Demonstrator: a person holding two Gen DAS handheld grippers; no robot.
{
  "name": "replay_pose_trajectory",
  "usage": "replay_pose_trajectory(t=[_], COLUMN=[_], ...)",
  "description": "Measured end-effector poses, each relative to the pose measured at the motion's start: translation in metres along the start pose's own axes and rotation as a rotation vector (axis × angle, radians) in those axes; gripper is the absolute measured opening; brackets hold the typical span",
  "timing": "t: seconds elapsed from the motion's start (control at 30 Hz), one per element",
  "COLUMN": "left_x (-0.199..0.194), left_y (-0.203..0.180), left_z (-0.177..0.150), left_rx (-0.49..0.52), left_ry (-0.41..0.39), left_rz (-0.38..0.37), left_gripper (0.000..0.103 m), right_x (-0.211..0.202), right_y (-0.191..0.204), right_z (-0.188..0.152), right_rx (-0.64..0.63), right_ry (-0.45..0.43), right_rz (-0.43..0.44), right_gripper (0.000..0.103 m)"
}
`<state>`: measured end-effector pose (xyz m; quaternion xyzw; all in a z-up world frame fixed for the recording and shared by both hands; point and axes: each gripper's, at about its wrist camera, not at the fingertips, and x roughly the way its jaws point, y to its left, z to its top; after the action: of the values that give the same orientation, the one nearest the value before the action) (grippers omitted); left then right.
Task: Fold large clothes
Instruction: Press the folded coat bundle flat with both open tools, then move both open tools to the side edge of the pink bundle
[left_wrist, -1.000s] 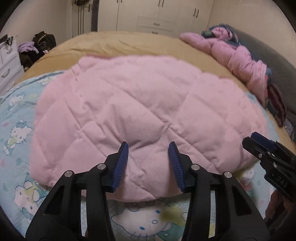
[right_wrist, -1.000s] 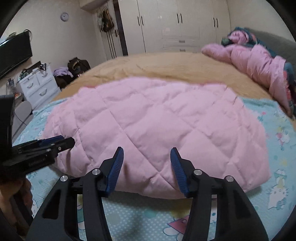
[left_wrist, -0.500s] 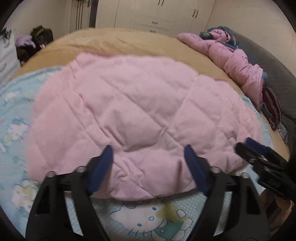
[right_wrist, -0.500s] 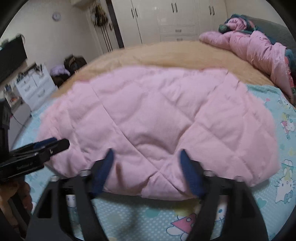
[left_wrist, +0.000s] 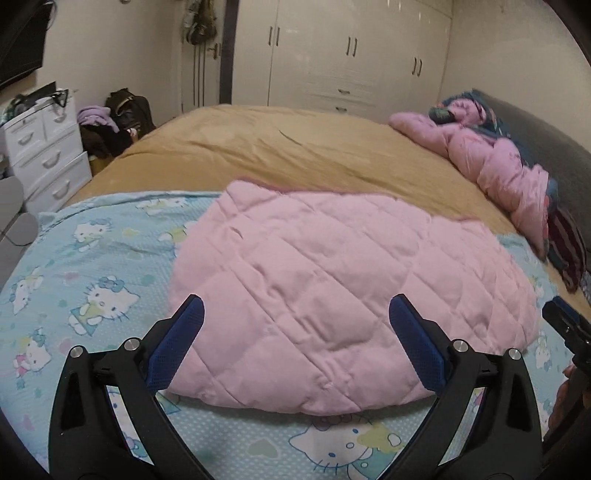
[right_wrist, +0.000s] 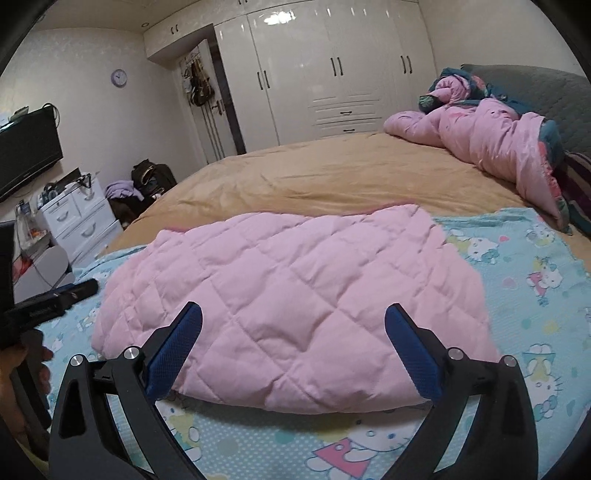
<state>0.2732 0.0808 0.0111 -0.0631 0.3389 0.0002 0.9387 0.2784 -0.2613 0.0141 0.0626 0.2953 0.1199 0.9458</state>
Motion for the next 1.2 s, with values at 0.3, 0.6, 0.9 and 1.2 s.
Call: replay_pose_trajectory(t=[0.3, 0.6, 0.9, 1.2], left_x=[0.006, 0.022, 0.051, 0.084], left_y=[0.023, 0.046, 0.077, 0.092], left_z=[0.000, -0.004, -0.012, -0.029], left_rx=[-0.030, -0.069, -0.147, -0.210], left_ry=[0.008, 0.041, 0.112, 0.211], left_rz=[0.052, 0.102, 0.085, 0.026], left_gripper=[0.094, 0.094, 0.094, 0.094], right_x=[-0.007, -0.005, 0.008, 0.059], right_y=[-0.041, -0.077, -0.110, -0.166], right_z=[0.004, 0.001, -0.001, -0.017], right_rx=[0.007, 0.108, 0.110, 0.267], right_ry=[-0.038, -0.034, 0.057, 0.247], right_rz=[-0.162, -0.180, -0.213, -0.063], right_gripper=[0.099, 0.099, 0.099, 0.099])
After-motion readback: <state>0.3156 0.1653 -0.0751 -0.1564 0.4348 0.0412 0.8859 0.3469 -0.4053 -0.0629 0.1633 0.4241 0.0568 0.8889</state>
